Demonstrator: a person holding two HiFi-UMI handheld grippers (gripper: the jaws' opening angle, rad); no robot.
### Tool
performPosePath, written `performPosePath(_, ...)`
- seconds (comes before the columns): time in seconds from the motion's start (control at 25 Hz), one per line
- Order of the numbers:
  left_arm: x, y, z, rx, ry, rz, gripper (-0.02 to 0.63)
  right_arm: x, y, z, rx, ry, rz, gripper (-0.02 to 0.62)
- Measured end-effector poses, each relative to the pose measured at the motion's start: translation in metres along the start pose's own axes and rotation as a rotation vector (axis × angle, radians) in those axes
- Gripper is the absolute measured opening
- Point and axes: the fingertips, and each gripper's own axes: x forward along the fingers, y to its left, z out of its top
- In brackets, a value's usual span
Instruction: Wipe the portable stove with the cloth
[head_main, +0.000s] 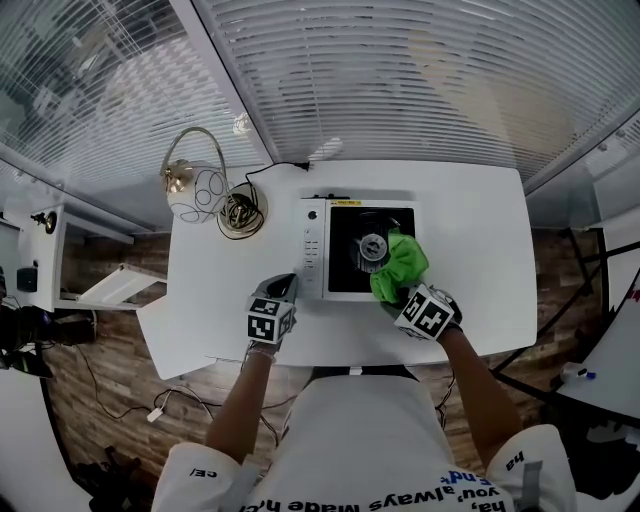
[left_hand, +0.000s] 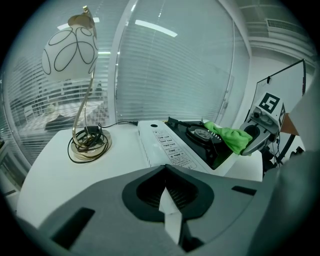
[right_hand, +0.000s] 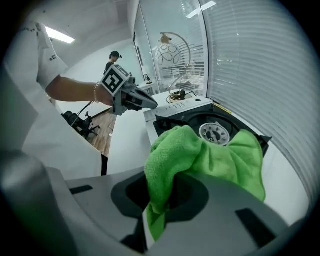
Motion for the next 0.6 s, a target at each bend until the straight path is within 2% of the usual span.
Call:
performPosePath(0.2,-0.001,0.000,0.000,-0.005,-0.005,-0.002,0.011,0.006,0.005,0.009,0.005,-0.013,0.003,0.043)
performPosePath(0.36,-0.001,0.000,0.000,-0.005,-0.003,-0.002,0.011,0.015,0.010,0.022,-0.042,-0.015,0.010,0.043)
performPosePath(0.6,-0.001,0.001,0.000,-0.009,-0.003,-0.005,0.011,0.022,0.017,0.034,-0.135,0.038,-0.012,0.043)
